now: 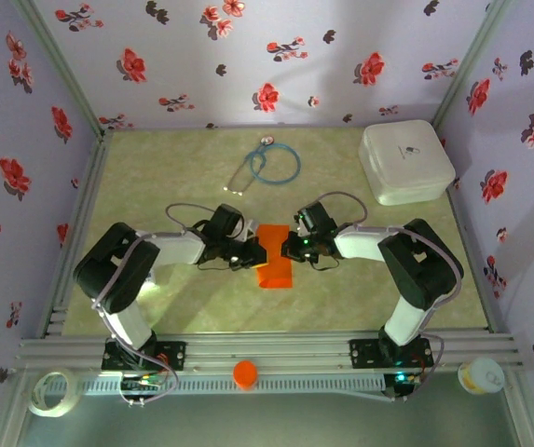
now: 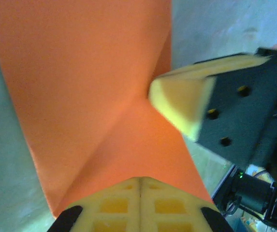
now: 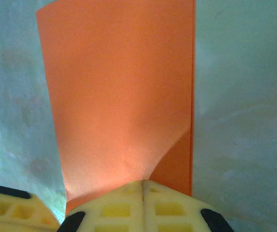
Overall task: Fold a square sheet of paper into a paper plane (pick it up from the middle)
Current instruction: First fold the square sheet of paper in half at the center of the table.
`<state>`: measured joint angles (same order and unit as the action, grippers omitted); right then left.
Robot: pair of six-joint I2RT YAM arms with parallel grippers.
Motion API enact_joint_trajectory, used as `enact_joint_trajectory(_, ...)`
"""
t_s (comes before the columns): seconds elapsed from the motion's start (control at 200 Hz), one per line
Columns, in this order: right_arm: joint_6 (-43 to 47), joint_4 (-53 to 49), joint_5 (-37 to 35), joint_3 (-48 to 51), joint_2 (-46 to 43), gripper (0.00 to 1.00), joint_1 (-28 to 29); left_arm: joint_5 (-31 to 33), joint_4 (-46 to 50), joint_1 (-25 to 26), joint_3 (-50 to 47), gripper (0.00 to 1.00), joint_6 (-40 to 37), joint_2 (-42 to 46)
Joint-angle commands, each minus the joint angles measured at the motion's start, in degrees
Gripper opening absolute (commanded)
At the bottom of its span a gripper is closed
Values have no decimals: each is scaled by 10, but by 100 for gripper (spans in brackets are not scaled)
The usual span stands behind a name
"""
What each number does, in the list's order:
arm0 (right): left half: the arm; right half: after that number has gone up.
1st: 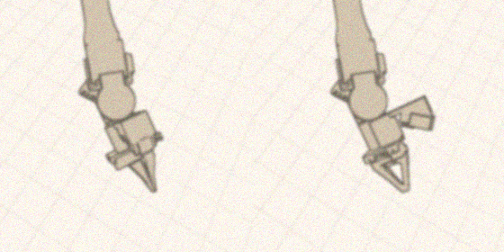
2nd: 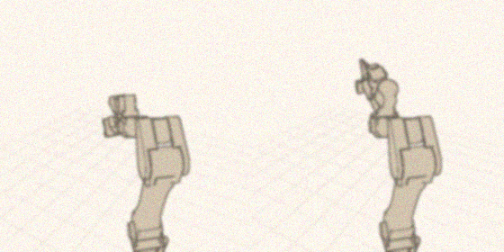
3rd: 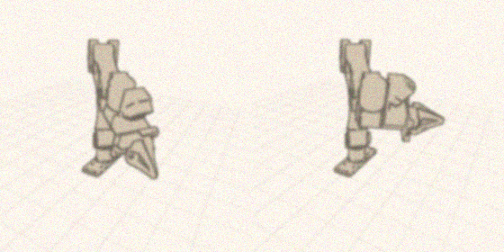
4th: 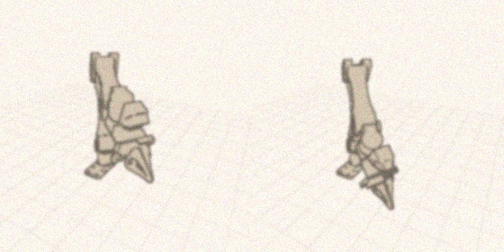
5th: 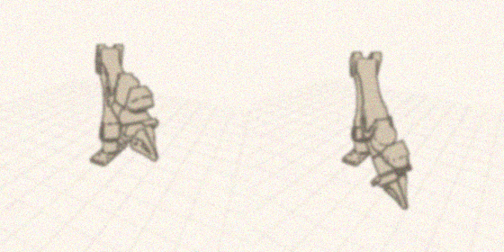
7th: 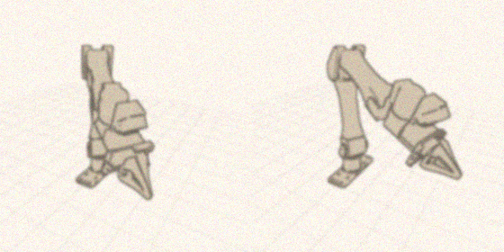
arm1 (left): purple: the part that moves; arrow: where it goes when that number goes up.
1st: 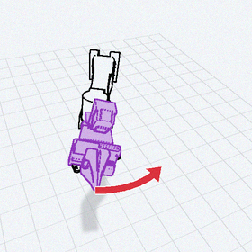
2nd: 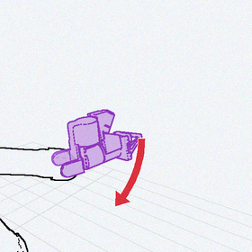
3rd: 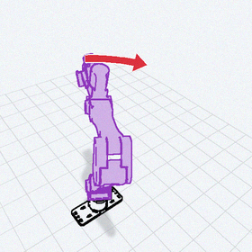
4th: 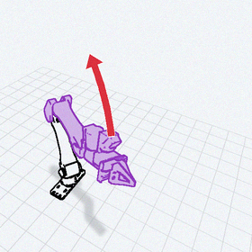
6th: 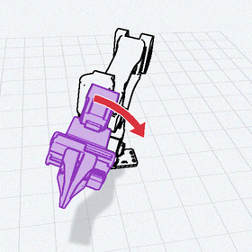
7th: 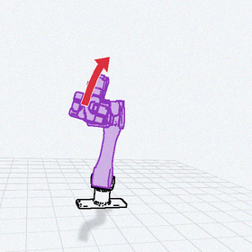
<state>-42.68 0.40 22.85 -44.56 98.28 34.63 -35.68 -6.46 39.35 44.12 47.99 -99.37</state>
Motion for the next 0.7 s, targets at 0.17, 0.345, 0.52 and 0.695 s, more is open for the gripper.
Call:
enact_joint_trajectory(0.17, -11, -73, -50, 30, 14, 0, 2, 1, -43, 5, -78, 0, 7, -40)
enact_joint_trajectory(0.345, -13, -71, -51, 31, 12, 0, 2, 29, -9, 5, -92, 0, -14, -22)
enact_joint_trajectory(0.52, -15, -64, -51, 35, 11, 0, 2, 31, 34, 5, -75, 0, -27, 18)
enact_joint_trajectory(0.695, -15, -67, -51, 35, 8, 0, 2, 33, 49, 9, -54, 0, -21, 64)
